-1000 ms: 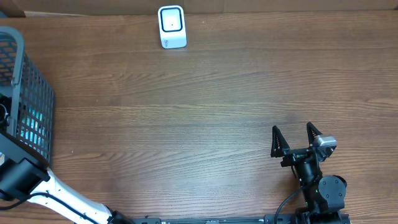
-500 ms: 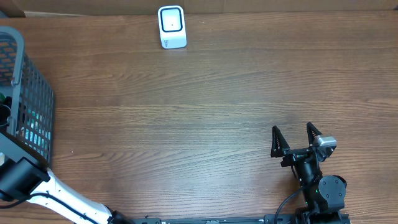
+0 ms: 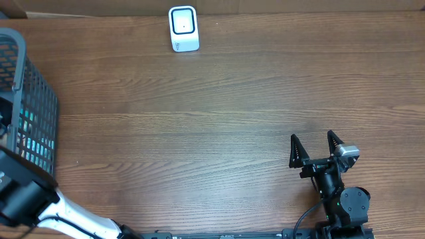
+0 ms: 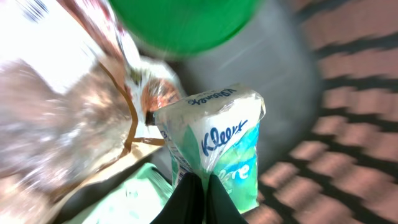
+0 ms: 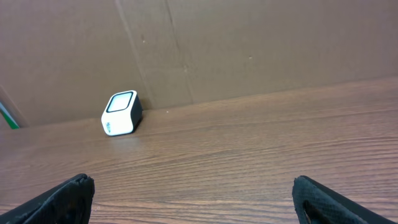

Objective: Scan the item barcode
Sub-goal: 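Carry the tissue pack out and set it on the table center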

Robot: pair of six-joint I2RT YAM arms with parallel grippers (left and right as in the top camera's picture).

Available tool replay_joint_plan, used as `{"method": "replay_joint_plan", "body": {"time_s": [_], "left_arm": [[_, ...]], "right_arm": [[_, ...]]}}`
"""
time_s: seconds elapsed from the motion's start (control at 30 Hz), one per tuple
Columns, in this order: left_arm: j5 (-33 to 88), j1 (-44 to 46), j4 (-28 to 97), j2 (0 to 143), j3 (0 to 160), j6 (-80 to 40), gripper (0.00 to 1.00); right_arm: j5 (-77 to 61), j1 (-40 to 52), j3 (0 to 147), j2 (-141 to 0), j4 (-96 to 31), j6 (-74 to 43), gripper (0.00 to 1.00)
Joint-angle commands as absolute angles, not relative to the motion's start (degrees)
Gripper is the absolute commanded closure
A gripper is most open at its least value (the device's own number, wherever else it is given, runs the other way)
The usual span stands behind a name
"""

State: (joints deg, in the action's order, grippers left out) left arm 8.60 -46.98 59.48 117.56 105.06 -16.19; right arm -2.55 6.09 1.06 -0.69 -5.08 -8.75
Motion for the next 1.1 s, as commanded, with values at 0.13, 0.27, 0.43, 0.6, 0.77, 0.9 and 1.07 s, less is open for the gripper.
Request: {"method": "replay_joint_plan", "body": {"time_s": [0.13,0.27,0.43,0.6,0.77,0.9,1.07], "left_arm": [[13.8,-46.3,58.0,96.7,110.4,-20.1,0.96],[14.7,-43.9,58.8,88.9,110.4,-20.2,0.96],[15.1,-36.6,62.6,82.3,110.4,-19.6,0.96],[15.1,-22.7,68.8,81.6,109.9,-15.8,0.96],[15.1,-7.1,71.8,84.3,104.6,-13.6,0.96],[15.1,1.0,72.0,88.2,100.0,-13.5,0.96],[15.1,8.4,70.1,94.5,93.6,-13.5,0.96]], "right_arm": [[-2.2,6.4,0.5,-0.2,-4.7,-8.6,0.00],[-2.2,6.4,0.4,-0.2,-4.7,-8.6,0.00],[-2.2,6.4,0.4,-0.2,-4.7,-8.6,0.00],[-2.2,6.4,0.4,-0.2,-4.7,-8.6,0.00],[-2.2,6.4,0.5,-0.2,-4.7,-8.6,0.00],[-2.2,6.4,0.4,-0.2,-4.7,-8.6,0.00],[-2.2,6.4,0.4,-0.2,-4.7,-8.6,0.00]]}}
